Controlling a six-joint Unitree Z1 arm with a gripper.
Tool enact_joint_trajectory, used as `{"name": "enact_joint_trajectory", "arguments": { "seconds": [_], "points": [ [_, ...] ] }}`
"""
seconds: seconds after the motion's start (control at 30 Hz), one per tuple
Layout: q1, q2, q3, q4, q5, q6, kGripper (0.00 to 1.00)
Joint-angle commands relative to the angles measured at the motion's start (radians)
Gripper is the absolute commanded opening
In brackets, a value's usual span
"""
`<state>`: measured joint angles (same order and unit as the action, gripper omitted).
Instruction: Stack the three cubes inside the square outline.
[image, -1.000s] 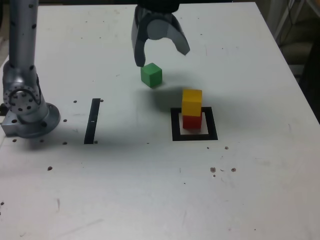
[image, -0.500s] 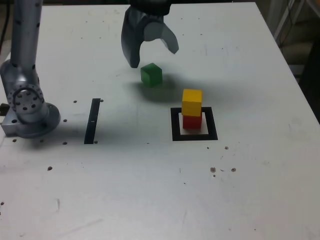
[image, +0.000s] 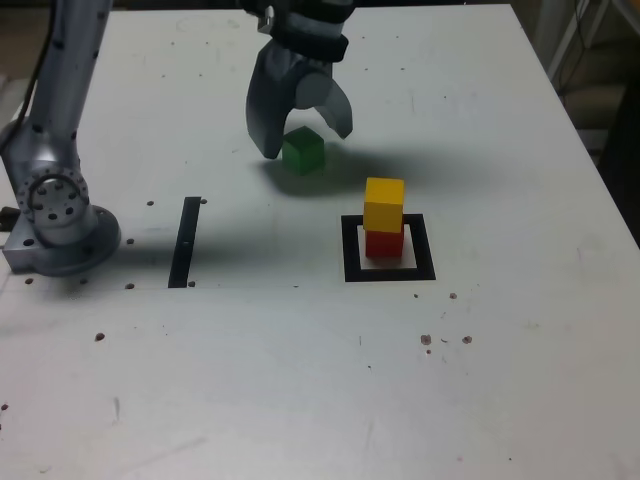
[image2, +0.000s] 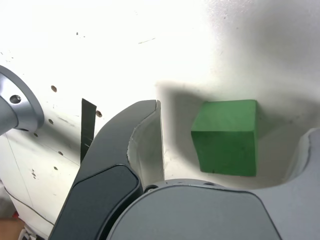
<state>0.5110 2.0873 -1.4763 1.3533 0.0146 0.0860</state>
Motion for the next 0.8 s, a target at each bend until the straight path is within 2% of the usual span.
{"name": "enact_joint_trajectory", "arguments": {
  "seconds": [0.0,0.1,0.3,0.33,0.77],
  "points": [
    [0.004,0.014,-0.009,0.007,-0.003,0.003,0.85],
    [0.008,0.025,-0.019,0.016,-0.004,0.003,0.75],
    [0.012,0.03,-0.038,0.009,0.017,0.005,0.35],
    [0.012,0.03,-0.039,0.005,0.019,0.006,0.31],
    [0.012,0.032,-0.035,0.001,0.015,0.012,0.29]
  ]
}}
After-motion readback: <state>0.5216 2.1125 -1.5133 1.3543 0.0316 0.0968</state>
